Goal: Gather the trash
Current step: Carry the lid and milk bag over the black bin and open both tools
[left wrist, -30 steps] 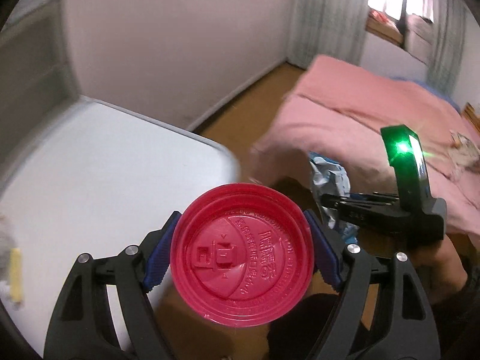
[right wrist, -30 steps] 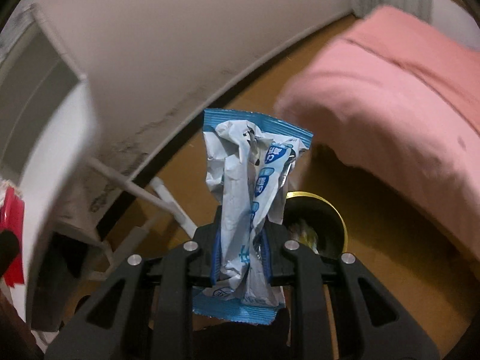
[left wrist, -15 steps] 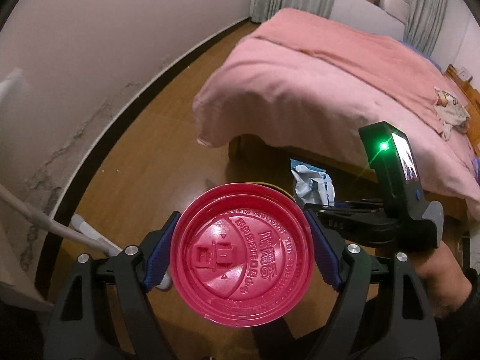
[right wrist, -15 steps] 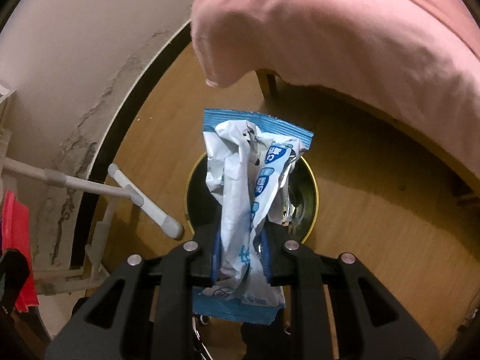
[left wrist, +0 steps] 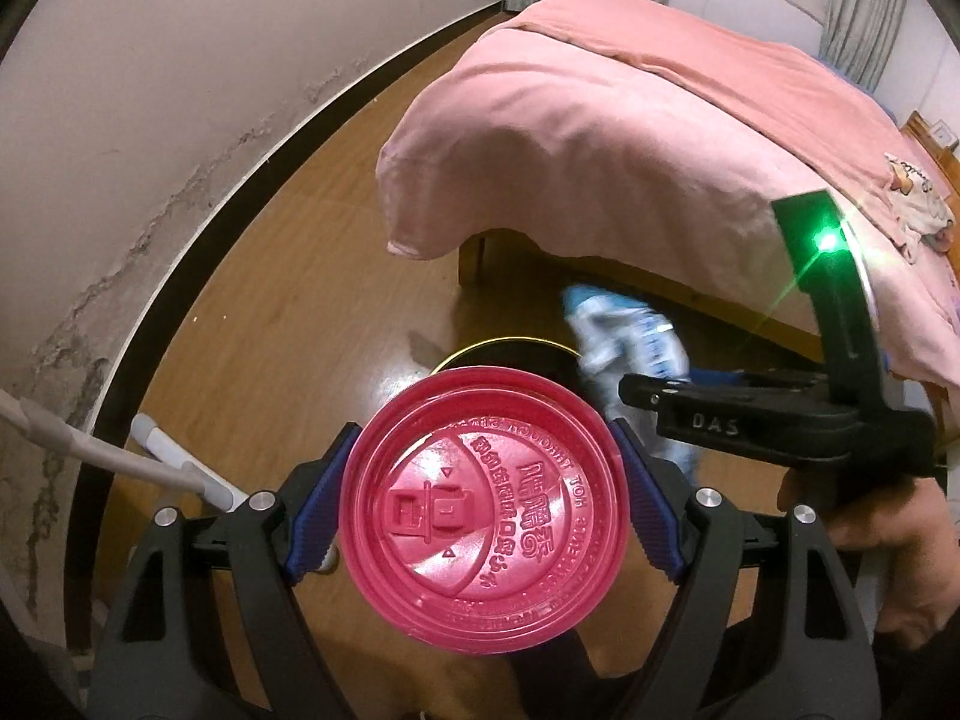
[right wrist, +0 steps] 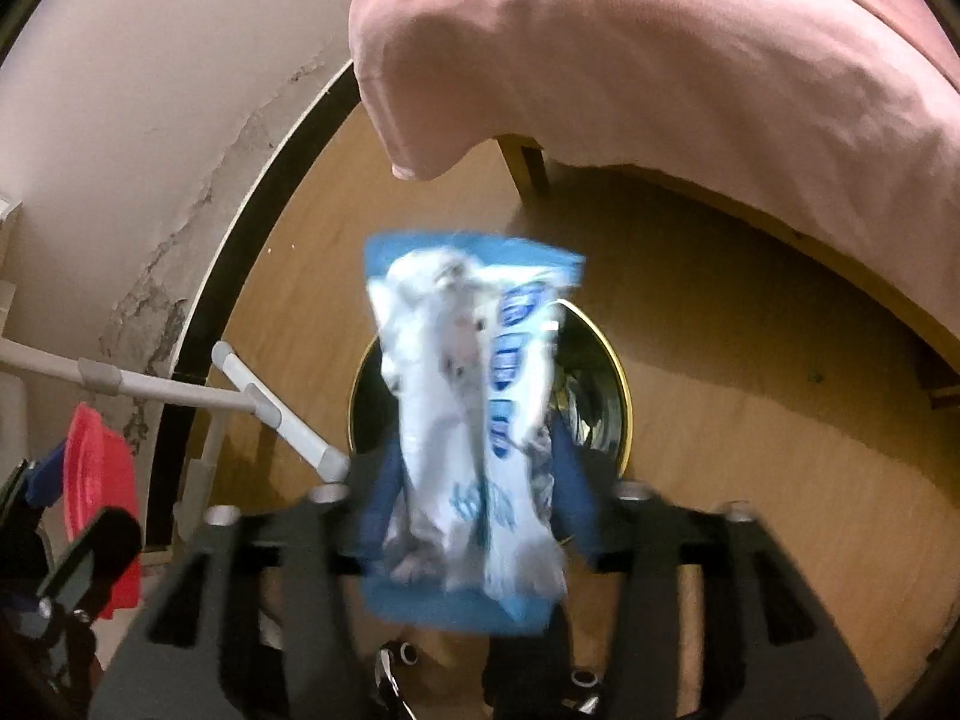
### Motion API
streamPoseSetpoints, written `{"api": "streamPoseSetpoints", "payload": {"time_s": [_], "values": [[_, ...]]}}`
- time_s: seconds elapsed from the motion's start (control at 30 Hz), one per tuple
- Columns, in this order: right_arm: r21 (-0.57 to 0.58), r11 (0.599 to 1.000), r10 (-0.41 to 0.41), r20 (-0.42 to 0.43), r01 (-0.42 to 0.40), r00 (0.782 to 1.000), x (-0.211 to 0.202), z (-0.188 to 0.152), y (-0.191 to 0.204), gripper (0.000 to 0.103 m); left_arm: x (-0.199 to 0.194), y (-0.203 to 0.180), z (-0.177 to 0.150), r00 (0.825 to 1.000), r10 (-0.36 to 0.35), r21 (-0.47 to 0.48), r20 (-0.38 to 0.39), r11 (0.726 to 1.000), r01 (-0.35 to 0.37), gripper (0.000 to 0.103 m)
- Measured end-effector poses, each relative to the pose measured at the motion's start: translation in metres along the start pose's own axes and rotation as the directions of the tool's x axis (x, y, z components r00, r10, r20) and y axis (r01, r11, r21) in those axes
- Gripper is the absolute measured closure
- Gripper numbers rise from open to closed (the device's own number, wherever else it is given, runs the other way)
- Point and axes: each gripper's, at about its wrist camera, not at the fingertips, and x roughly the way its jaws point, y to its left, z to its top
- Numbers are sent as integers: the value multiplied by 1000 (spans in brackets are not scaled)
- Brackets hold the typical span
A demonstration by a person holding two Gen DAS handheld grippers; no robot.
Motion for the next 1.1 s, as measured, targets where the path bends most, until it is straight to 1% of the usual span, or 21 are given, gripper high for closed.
{"api": "streamPoseSetpoints", "payload": {"time_s": [0.23,0.3,0.43,0.53,0.6,0.77,0.87,0.93,1.0,1.1], "values": [[18,1000,-7,11,7,1000,-2,2,-2,45,12,2,2,1000,-15,-11,-19,1000,15,24],[31,999,-17,17,16,1000,-4,2,-4,43,16,0,2,999,-26,-8,-25,1000,26,24],[75,996,-46,40,42,998,-9,3,-16,43,25,-5,7,998,-52,-10,-31,999,52,22],[109,993,-62,59,55,996,-15,4,-25,42,31,-9,12,997,-67,-15,-33,998,66,19],[134,989,-72,69,62,995,-19,4,-30,42,34,-12,15,997,-68,-15,-33,998,68,14],[147,987,-74,77,62,994,-24,4,-33,42,32,-15,20,997,-74,-21,-25,997,73,12],[139,988,-75,78,63,994,-26,5,-31,42,24,-16,21,997,-74,-17,-13,997,74,12],[130,989,-84,87,72,993,-30,4,-29,42,12,-15,21,997,-73,-17,-3,997,73,12],[122,989,-98,98,86,990,-35,3,-26,42,-5,-15,21,997,-76,-15,13,997,77,12],[116,991,-81,101,69,992,-43,1,-16,42,-46,-14,21,995,-82,-2,55,997,83,12]]}}
